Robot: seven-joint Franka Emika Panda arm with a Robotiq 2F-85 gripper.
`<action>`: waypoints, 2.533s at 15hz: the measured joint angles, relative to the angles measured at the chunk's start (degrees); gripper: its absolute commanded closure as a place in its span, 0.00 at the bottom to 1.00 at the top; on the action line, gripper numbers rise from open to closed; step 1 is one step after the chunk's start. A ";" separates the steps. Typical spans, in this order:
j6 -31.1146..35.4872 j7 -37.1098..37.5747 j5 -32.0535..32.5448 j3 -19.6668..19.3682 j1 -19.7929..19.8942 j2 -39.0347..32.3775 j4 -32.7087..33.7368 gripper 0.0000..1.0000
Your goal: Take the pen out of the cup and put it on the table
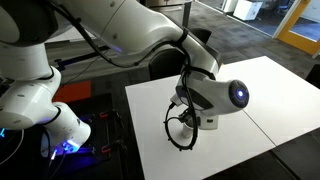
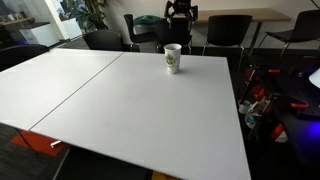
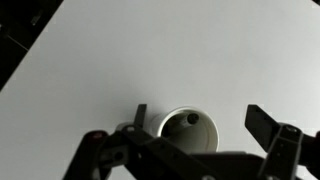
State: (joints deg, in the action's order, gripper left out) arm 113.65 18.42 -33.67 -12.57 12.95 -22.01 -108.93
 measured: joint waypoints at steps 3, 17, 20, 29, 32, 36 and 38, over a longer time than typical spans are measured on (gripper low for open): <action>-0.01 0.00 0.00 0.03 0.04 0.00 0.24 0.00; 8.17 3.49 0.00 -0.24 0.11 -0.11 -1.80 0.00; 9.00 5.06 0.00 -0.30 0.31 -0.20 -2.35 0.12; 9.42 6.78 -0.32 -0.24 1.26 -1.25 -2.86 0.63; 11.60 6.82 -1.74 0.20 1.12 -2.42 -2.85 0.56; 15.25 6.83 -4.40 1.08 0.83 -4.21 -2.66 0.60; 16.12 6.83 -5.90 1.61 0.82 -5.05 -2.30 0.62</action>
State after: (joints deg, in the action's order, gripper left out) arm 129.77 25.24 -39.56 -10.95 13.77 -27.06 -111.23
